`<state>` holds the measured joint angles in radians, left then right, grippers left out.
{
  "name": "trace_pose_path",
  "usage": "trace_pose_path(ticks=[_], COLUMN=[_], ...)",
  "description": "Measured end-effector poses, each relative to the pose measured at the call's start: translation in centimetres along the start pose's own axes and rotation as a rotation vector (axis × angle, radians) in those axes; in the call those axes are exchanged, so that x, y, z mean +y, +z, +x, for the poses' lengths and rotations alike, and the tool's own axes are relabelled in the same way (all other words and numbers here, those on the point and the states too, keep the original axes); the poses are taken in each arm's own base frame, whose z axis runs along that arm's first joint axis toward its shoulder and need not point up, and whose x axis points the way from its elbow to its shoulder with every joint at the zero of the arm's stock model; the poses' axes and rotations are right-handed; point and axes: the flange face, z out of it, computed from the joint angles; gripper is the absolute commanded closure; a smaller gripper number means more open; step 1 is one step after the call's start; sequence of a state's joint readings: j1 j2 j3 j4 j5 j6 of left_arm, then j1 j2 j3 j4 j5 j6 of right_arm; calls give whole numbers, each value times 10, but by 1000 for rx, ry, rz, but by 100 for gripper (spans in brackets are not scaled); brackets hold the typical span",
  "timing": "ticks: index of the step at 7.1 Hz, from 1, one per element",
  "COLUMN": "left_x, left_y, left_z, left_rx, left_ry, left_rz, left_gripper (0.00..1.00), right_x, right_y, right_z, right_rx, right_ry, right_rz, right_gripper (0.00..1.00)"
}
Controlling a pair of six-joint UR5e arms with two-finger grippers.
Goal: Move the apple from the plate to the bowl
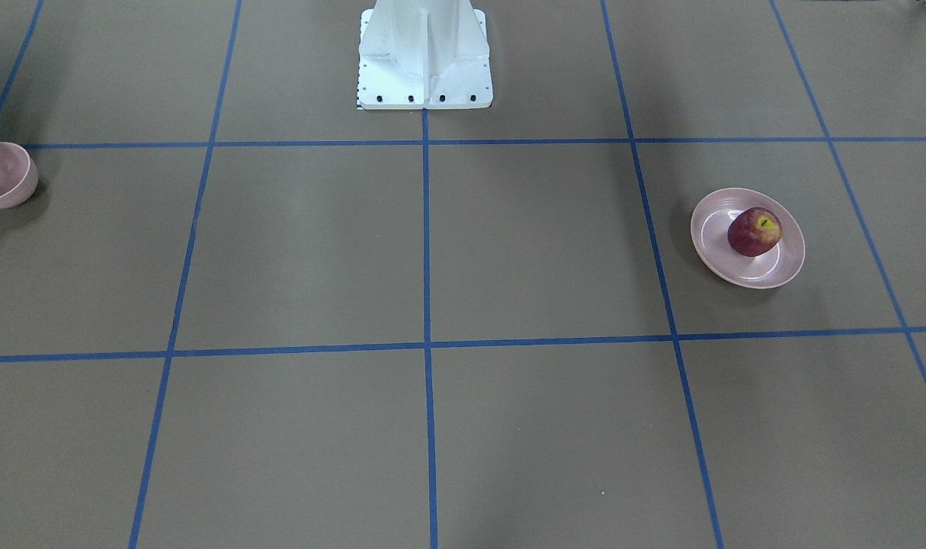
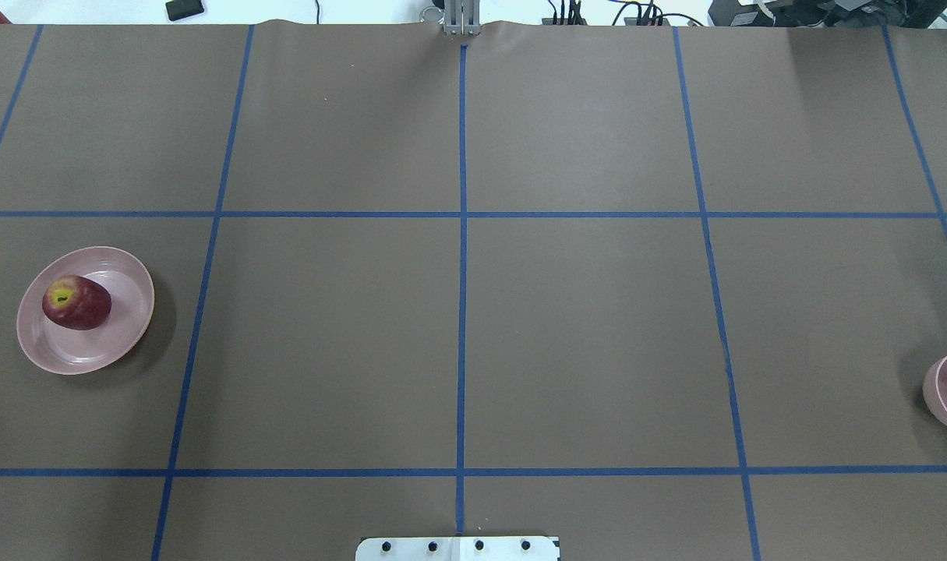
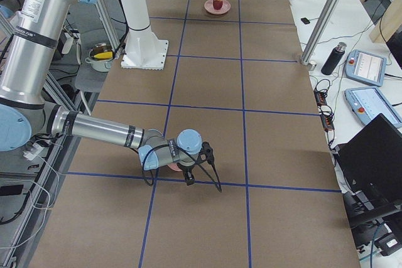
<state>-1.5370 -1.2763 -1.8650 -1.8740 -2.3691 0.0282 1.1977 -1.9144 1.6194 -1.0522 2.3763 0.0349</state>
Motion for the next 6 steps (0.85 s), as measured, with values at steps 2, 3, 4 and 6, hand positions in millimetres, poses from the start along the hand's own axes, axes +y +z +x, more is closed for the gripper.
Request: trace_pose_path(ticks=[2,3,4,6], left_x=[0,-1,0,2], left_y=[-1,-1,-1,-1], left_z=[1,1,2,5], left_rx=[-1,-1,7,37], left_ry=[8,10,12,11], left_rz=[8,11,12,13], left_gripper=[2,2,2,2], right_x=[-3,-4,-5,-12], right_y=[8,9,8,-3], right_z=[-7,-9,-11,-22], right_rx=[5,5,4,2], right_ry=[-1,-6,-10,-27], right_rz=[-16,-18,-15,8], right_gripper=[100,100,100,100])
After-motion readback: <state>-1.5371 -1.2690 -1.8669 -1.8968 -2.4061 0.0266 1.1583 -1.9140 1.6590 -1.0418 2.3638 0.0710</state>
